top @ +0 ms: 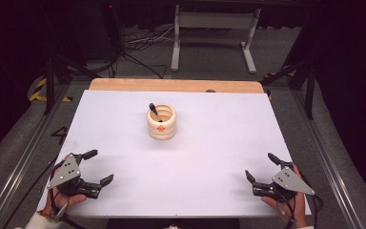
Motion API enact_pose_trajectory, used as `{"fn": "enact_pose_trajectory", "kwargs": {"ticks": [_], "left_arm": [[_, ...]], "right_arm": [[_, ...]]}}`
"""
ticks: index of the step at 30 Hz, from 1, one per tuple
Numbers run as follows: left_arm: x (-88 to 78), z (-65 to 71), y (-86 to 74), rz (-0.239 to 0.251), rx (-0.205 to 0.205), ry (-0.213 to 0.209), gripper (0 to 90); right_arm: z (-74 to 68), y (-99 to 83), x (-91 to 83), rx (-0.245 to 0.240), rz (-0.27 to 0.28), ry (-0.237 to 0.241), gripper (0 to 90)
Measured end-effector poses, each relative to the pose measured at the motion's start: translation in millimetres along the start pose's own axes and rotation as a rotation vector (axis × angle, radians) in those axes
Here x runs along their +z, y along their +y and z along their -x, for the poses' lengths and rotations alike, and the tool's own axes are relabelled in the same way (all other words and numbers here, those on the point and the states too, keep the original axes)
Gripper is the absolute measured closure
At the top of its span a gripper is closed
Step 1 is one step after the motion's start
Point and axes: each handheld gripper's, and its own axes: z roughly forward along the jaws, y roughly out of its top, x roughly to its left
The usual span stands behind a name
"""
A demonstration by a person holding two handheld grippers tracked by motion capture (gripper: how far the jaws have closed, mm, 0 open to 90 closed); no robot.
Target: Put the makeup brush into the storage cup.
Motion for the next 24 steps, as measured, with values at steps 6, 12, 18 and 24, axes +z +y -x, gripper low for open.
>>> {"fn": "enact_pose_trajectory", "kwargs": {"ticks": [6, 12, 18, 24], "left_arm": [[0.6, 0.1, 0.0, -0.002, 0.002, -0.004, 2.9], [0.2, 0.0, 0.0, -0.001, 0.001, -0.001, 2.9], [1.6, -0.3, -0.1, -0.004, -0.004, -0.002, 2.9], [2.2, -1.8, -0.1, -0.01, 0.001, -0.003, 2.9]], "right_arm": [[1.2, -0.2, -1.6, 0.006, 0.003, -0.007, 6.6], [1.4, 0.4, -1.9, 0.007, 0.007, -0.007, 6.7], [1.5, -0.1, -1.5, 0.007, 0.004, -0.004, 6.8], [1.6, 0.3, -1.2, 0.005, 0.003, -0.005, 6.8]]}}
